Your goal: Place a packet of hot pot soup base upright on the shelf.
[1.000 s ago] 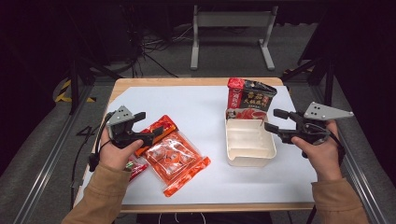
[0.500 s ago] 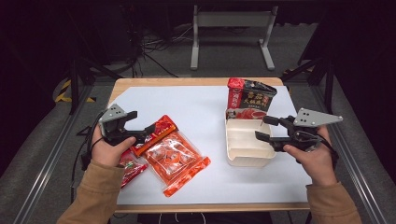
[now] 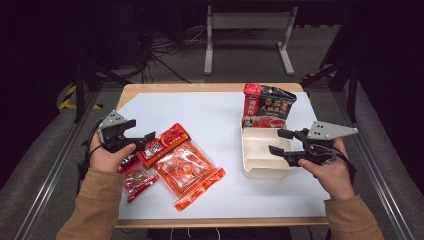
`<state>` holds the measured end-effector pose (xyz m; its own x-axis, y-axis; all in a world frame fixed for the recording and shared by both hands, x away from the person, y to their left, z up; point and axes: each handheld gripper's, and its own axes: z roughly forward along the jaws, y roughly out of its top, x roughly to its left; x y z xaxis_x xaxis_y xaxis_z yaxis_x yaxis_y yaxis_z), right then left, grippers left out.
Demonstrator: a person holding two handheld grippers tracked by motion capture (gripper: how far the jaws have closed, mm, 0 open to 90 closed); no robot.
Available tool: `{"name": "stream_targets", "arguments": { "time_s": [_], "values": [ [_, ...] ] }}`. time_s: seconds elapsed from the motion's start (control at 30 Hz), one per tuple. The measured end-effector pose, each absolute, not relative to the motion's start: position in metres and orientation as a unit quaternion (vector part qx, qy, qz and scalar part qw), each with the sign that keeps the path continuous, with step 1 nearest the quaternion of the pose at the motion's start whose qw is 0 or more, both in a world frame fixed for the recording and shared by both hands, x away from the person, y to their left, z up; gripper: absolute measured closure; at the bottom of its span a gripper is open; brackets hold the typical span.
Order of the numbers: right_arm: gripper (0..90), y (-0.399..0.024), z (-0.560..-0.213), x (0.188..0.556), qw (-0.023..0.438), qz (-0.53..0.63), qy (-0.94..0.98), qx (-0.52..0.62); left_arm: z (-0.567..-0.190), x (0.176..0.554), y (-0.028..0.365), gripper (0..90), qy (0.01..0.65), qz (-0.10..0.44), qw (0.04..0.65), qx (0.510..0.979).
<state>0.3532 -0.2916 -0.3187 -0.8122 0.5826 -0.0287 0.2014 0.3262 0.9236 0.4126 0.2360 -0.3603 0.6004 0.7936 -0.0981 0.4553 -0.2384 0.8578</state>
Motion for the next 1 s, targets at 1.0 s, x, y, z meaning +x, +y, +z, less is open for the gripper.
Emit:
{"name": "stream_targets", "arguments": {
  "time_s": [1.0],
  "values": [
    [36.4,-0.283,-0.33,0.356,0.18,0.502,0.81,0.245,-0.428,0.446,0.258,13.1,0.493,0.096,0.344,0.793]
  ]
}}
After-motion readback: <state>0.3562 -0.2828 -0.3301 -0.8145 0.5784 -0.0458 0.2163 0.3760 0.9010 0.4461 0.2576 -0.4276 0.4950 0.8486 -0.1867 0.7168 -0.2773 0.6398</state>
